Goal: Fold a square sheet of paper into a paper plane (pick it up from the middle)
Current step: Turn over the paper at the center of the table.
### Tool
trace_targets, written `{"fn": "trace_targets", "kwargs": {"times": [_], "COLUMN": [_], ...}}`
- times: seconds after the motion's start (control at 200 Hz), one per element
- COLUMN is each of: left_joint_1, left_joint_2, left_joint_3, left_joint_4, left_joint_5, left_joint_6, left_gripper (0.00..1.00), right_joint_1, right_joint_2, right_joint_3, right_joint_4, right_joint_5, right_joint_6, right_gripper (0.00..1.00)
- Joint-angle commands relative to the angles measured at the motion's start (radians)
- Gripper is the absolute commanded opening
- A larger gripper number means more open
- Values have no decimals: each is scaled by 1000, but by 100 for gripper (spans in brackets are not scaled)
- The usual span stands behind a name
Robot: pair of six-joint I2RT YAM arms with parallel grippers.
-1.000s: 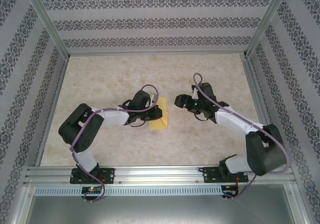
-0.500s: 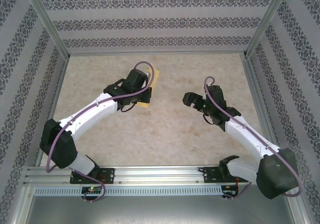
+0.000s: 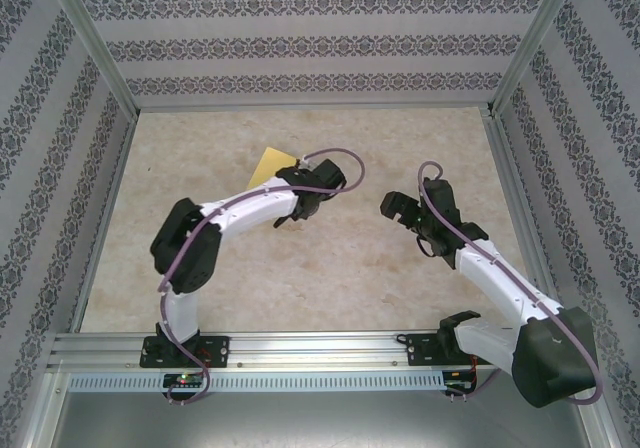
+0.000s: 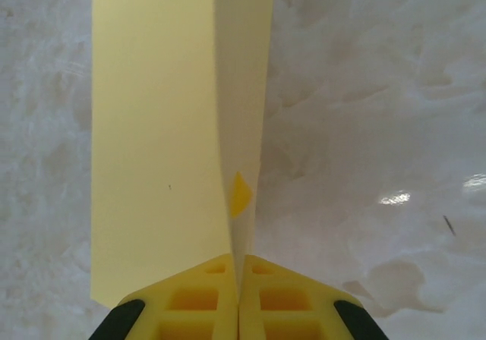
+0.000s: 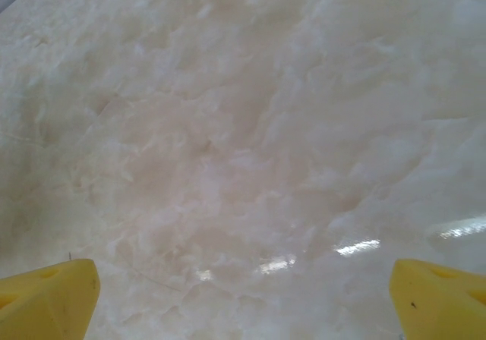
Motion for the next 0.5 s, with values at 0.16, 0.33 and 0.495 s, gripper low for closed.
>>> {"fn": "trace_targets", "kwargs": {"times": [0.16, 0.33, 0.495], "left_joint_1": [-93, -118, -123], "left_joint_2": [171, 218, 232], "left_joint_3": [74, 77, 65], "left_joint_4": [-14, 5, 34], "left_joint_5": [-61, 15, 100], "left_joint_6": [-8, -41, -63], "left_gripper": [8, 8, 11], "right_joint_1": [-69, -90, -98], "right_joint_2": [-45, -55, -46], "right_joint_3": [-38, -49, -55], "right_joint_4": [-14, -14, -9], "right_joint_5": [9, -2, -11], "right_joint_6": [28, 29, 33], "right_gripper": [98, 98, 98]}}
